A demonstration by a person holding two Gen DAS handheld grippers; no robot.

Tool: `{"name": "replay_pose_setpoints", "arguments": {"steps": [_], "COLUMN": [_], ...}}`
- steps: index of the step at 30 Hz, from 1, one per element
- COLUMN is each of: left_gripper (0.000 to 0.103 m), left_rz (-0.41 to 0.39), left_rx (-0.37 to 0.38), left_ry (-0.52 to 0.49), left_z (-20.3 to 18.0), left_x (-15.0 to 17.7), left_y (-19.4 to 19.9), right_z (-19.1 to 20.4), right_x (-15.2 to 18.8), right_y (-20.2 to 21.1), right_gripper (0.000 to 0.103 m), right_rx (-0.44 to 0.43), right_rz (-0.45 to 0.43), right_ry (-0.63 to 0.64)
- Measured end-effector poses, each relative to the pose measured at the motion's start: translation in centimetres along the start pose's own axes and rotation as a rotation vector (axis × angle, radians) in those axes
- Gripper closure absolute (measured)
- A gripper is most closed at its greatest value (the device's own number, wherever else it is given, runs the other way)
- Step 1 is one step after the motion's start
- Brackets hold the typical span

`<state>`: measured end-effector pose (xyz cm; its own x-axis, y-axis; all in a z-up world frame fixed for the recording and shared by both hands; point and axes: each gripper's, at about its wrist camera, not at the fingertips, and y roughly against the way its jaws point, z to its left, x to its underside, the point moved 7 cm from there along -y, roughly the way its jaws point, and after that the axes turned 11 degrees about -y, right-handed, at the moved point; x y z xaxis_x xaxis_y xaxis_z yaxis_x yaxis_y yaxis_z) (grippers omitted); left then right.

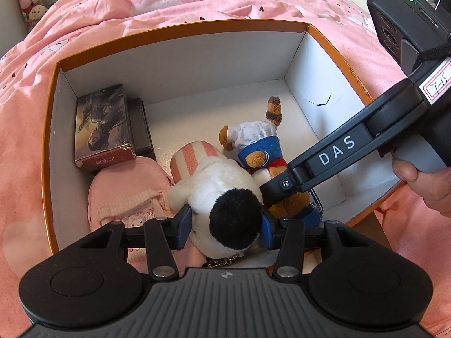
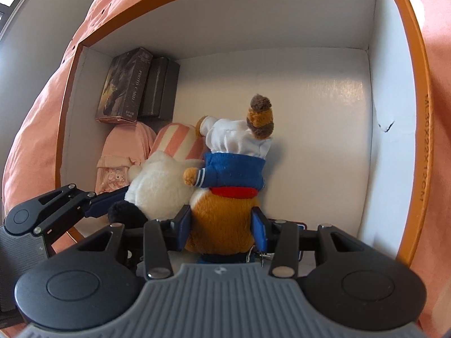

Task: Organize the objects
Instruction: 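Lower both plushes into the shoebox and open both tools, then lift both tools out of the shoebox toward the items beside it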

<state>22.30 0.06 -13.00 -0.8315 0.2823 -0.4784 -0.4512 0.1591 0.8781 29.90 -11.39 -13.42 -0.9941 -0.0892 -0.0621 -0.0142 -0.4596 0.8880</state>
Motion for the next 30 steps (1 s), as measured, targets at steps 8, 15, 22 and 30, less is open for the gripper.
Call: {"name": "replay_pose_setpoints", "arguments": {"steps": [8,15,22,30], "left_gripper": [0.038,0.027,0.025,0.029], "left_rz": [-0.046,-0.092,-0.141,-0.233], "left_rx": [-0.002,-0.007,-0.002,0.006], "left_ry": [0.027,0.044,0.042,0.049], "left_z": [0.4,0.7,0.9,0.4], "left_x": [0.2,0.4,0.3,-0.3], "left_y": [0.4,1.6,3.5,6.4], "right_z": [0.0,0.2,1.1,2.8], "right_x": [0.1,0.3,0.3,1.8], "right_y": [0.4,1.2,2.9,6.1], "right_gripper": [0.049,0.043,0.038,0.038], "right_rx": [0.005,0.049,0.052,0.057], "right_rz": [-0.022,-0.074,-0.133,-0.232], "right_ry": [-0.001,0.033,0.07,0.15]}}
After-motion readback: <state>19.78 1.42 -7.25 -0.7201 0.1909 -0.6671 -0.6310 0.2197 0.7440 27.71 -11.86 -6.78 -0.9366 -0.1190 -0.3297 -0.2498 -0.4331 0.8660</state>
